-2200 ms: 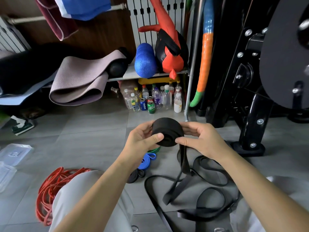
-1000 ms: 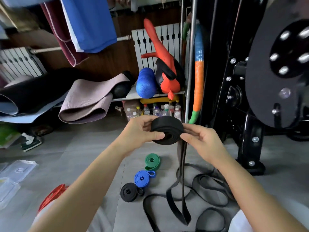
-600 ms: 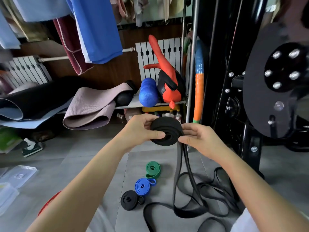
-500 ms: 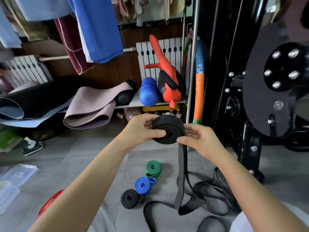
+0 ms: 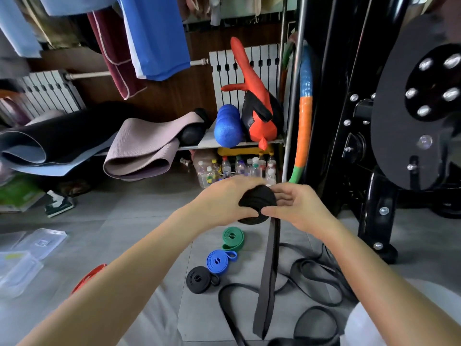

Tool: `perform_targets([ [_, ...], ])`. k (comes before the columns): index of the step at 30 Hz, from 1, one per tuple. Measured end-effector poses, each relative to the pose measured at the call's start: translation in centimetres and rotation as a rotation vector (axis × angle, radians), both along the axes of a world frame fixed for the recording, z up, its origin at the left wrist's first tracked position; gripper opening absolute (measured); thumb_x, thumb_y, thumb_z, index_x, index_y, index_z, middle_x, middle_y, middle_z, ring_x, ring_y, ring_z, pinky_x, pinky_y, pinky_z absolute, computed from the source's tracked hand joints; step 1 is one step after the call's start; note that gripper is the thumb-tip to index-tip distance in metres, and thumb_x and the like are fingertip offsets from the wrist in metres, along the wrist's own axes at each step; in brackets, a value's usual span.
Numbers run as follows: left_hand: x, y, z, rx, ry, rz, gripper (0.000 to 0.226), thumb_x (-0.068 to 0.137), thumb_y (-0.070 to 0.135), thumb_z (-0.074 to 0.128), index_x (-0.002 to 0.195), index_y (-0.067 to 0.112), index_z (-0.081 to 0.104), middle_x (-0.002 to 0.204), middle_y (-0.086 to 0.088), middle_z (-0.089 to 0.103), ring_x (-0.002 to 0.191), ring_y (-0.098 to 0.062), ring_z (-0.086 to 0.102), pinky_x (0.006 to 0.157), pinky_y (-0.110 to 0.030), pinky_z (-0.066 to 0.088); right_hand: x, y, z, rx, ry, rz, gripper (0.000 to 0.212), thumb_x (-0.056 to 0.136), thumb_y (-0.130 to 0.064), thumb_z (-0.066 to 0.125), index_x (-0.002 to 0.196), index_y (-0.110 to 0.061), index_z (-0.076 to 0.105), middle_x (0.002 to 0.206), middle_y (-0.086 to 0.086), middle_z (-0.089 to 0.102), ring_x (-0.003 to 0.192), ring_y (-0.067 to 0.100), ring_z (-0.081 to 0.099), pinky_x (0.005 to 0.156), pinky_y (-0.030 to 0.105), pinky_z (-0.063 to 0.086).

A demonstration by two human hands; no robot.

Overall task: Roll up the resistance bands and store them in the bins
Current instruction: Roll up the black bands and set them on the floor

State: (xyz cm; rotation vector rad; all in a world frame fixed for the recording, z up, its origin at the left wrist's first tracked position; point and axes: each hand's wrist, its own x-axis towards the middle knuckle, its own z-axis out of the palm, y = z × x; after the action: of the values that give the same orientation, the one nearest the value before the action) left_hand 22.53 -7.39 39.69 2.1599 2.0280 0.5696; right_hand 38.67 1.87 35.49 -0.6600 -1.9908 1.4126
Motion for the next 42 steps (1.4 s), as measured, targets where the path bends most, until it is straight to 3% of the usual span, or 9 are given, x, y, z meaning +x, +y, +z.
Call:
perform_targets([
  [7, -0.4, -0.8, 0.1, 0.069, -0.390, 0.069, 0.052, 0.066, 0.011, 0.079, 0.108, 0.036, 0.064, 0.101, 0.019, 0.065, 0.093, 0.003, 0.059, 0.085, -0.012, 0.047, 1.0, -0.5, -0.9, -0.023, 0.019, 0.024, 0.046, 0.065, 0.000, 0.079, 0.095, -0.031, 0.063, 0.085, -0.013, 0.070, 0.075, -0.004, 0.066, 0.073, 0.011, 0.051],
  [12, -0.3, -1.7, -1.0, 0.157, -0.928, 0.092, 0.056, 0.068, -0.011, 0.074, 0.102, 0.033, 0.065, 0.100, 0.011, 0.069, 0.099, -0.012, 0.065, 0.086, -0.030, 0.054, 1.7, -0.9, -1.6, -0.056, 0.072, 0.021, 0.044, 0.067, 0.000, 0.076, 0.093, -0.032, 0.063, 0.082, -0.024, 0.071, 0.086, -0.005, 0.066, 0.072, 0.007, 0.048],
  [18, 0.8, -1.9, -2.7, 0.099, -1.301, 0.133, 0.045, 0.076, -0.006, 0.068, 0.108, 0.025, 0.062, 0.103, 0.000, 0.069, 0.096, -0.020, 0.066, 0.083, -0.047, 0.055, 1.4, -1.0, -0.8, 0.020, 0.114, -0.035, 0.040, 0.071, 0.000, 0.076, 0.092, -0.032, 0.064, 0.083, -0.019, 0.071, 0.086, -0.005, 0.066, 0.074, 0.006, 0.046],
  [20, 1.1, -1.8, -2.8, 0.079, -1.194, 0.151, 0.042, 0.077, -0.004, 0.070, 0.105, 0.026, 0.058, 0.103, 0.001, 0.067, 0.098, -0.022, 0.064, 0.086, -0.048, 0.054, 1.6, -0.8, -0.5, 0.043, 0.081, -0.041, 0.037, 0.071, -0.001, 0.077, 0.092, -0.030, 0.064, 0.088, -0.016, 0.069, 0.082, -0.008, 0.065, 0.072, 0.004, 0.045],
  [25, 0.0, -0.9, -1.3, 0.120, -0.170, 0.083, 0.067, 0.072, 0.024, 0.078, 0.128, 0.033, 0.042, 0.126, 0.010, 0.046, 0.114, -0.011, 0.046, 0.097, -0.031, 0.042, 1.6, -0.2, 0.0, 0.110, -0.086, -0.004, 0.036, 0.071, -0.006, 0.078, 0.104, -0.016, 0.067, 0.097, 0.003, 0.071, 0.088, 0.015, 0.068, 0.078, 0.015, 0.051],
  [28, 0.1, -0.6, -0.7, 0.037, 0.082, -0.061, 0.070, 0.079, 0.026, 0.070, 0.139, 0.038, 0.037, 0.133, 0.006, 0.050, 0.121, -0.013, 0.044, 0.100, -0.031, 0.038, 1.4, -0.4, 0.3, 0.152, -0.135, 0.020, 0.034, 0.071, -0.008, 0.078, 0.103, -0.013, 0.069, 0.094, 0.008, 0.072, 0.090, 0.025, 0.067, 0.086, 0.034, 0.053],
  [30, 0.0, -0.3, -0.5, 0.009, 0.120, -0.063, 0.062, 0.081, 0.026, 0.068, 0.136, 0.039, 0.043, 0.126, 0.006, 0.056, 0.114, -0.013, 0.050, 0.096, -0.030, 0.040, 1.3, -0.5, 0.3, 0.156, -0.116, 0.006, 0.035, 0.070, -0.008, 0.079, 0.103, -0.014, 0.069, 0.092, 0.005, 0.072, 0.087, 0.021, 0.067, 0.084, 0.031, 0.053],
  [35, -0.4, -0.7, -0.5, 0.122, -0.241, 0.030, 0.055, 0.075, 0.017, 0.074, 0.120, 0.042, 0.058, 0.112, 0.015, 0.061, 0.103, -0.004, 0.055, 0.088, -0.017, 0.042, 1.6, -0.4, -0.3, 0.025, 0.012, -0.007, 0.035, 0.070, -0.005, 0.078, 0.097, -0.025, 0.065, 0.090, -0.012, 0.069, 0.078, -0.005, 0.066, 0.076, 0.010, 0.050],
  [42, 0.1, -1.3, -1.5, 0.266, -1.051, 0.118, 0.057, 0.076, -0.006, 0.070, 0.100, 0.045, 0.066, 0.099, 0.012, 0.070, 0.092, -0.012, 0.068, 0.078, -0.033, 0.057, 1.4, -0.6, -1.6, -0.043, 0.126, 0.011, 0.040, 0.072, -0.001, 0.075, 0.094, -0.033, 0.064, 0.086, -0.016, 0.073, 0.088, -0.001, 0.067, 0.076, 0.011, 0.050],
])
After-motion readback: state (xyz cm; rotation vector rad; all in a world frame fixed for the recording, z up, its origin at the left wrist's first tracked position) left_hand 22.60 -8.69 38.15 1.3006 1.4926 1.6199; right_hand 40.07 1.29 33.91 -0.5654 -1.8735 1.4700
